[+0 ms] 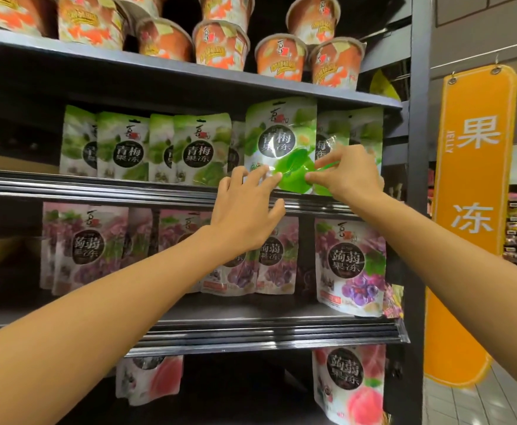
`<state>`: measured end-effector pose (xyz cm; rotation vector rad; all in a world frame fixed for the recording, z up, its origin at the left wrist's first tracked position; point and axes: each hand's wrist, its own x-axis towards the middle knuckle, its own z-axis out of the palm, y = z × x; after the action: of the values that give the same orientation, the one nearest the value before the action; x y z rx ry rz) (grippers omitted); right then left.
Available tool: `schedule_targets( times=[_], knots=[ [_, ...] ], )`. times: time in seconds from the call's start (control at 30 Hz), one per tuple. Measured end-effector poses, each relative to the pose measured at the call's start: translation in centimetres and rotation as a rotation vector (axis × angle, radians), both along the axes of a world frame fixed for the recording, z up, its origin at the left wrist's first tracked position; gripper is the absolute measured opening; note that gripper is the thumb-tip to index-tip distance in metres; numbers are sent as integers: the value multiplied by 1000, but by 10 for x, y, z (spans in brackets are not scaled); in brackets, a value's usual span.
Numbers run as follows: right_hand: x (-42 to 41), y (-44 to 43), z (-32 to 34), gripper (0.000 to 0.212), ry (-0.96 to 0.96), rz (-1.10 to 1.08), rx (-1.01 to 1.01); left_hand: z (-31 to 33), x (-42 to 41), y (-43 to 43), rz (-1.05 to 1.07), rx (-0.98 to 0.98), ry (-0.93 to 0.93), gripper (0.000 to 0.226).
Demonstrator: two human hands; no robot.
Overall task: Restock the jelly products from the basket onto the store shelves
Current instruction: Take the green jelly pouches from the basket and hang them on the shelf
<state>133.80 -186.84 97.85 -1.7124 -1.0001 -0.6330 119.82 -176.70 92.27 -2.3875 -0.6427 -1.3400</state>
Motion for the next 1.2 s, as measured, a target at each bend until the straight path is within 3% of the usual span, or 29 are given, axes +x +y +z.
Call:
schedule_targets(
  times=[0.43, 0.83, 0.97, 1.1, 1.2],
  knots=[
    [2, -3, -17, 25, -8, -14, 37, -1, 3, -12, 45, -10, -8, 49],
    [-23, -10, -74, 10, -100, 142, 204, -49, -32, -32, -238, -18, -342, 17],
    [-38, -7, -115, 7, -35, 324, 223, -88, -57, -36, -348, -217, -396, 15],
    [-54, -14, -172, 7, 57, 557, 179, -142, -89, -40, -503, -538, -485, 20],
    [-77, -31, -240, 9, 155, 655, 140, -213, -121, -43, -505, -830, -558, 23]
  ],
)
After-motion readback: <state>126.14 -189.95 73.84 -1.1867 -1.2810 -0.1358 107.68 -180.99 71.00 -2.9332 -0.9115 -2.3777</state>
